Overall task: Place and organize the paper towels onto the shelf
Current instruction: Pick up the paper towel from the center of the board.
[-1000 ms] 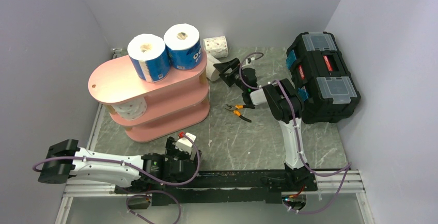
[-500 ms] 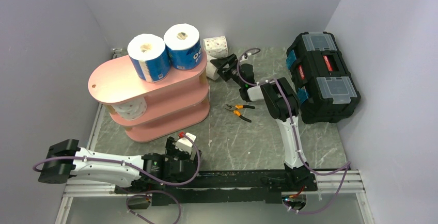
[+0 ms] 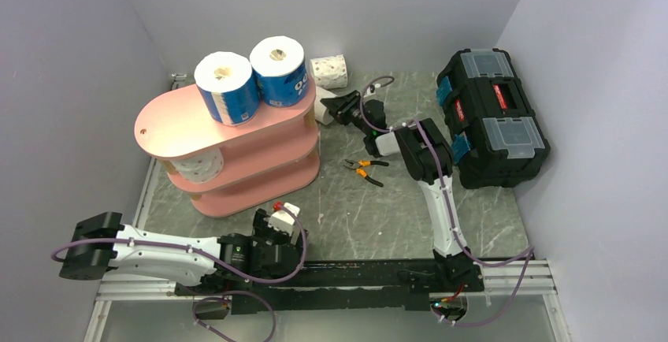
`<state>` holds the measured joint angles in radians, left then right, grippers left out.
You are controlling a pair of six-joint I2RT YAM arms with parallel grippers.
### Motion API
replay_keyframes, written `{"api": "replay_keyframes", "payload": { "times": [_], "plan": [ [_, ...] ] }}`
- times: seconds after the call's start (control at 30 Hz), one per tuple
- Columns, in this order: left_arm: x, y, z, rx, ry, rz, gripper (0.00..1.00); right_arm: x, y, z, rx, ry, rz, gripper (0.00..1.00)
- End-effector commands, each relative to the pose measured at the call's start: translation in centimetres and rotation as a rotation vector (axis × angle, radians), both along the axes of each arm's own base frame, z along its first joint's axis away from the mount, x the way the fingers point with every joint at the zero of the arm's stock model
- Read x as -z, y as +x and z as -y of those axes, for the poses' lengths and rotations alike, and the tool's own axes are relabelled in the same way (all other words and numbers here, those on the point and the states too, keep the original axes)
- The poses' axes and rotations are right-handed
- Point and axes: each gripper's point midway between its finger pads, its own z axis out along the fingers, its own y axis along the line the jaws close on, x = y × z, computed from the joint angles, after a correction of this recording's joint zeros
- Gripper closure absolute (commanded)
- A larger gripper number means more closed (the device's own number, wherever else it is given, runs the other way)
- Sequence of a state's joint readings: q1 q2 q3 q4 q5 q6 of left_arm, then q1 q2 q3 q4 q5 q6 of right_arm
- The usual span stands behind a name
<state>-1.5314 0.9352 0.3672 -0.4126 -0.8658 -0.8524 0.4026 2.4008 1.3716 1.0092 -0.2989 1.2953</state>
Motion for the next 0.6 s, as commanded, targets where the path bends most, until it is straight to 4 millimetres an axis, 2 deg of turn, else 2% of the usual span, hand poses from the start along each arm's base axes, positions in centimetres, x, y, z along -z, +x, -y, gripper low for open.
{"api": "replay_keyframes", "payload": {
  "times": [0.0, 0.13, 0.17, 0.3, 0.47, 0.5, 0.57],
  "plan": [
    [-1.8, 0.2, 0.8, -0.019, -0.059, 0.018, 0.01, -5.6, -0.8, 1.2, 0.002, 0.018, 0.121, 0.72],
    [-2.2, 0.2, 0.3, -0.04, -0.093, 0.011, 0.01, -8.1, -2.8, 3.5, 0.027, -0.051, 0.145, 0.73],
    [-2.4, 0.2, 0.3, -0.045, -0.111, 0.01, 0.01, -9.9, -3.8, 4.3, 0.039, -0.079, 0.172, 0.73],
    [-2.8, 0.1, -0.2, -0.06, -0.15, 0.008, 0.01, -12.1, -7.7, 6.4, 0.055, -0.285, 0.18, 0.75],
    [-3.0, -0.2, 0.0, -0.042, -0.166, 0.009, 0.01, -12.8, -14.9, 6.9, 0.01, -0.601, 0.174, 0.77],
    [-3.1, -0.2, 0.0, -0.041, -0.161, 0.012, 0.01, -12.5, -16.9, 6.5, -0.022, -0.658, 0.17, 0.77],
    [-3.3, -0.3, -0.1, -0.044, -0.149, 0.017, 0.01, -12.2, -20.8, 6.9, -0.07, -0.769, 0.157, 0.76]
  ]
}}
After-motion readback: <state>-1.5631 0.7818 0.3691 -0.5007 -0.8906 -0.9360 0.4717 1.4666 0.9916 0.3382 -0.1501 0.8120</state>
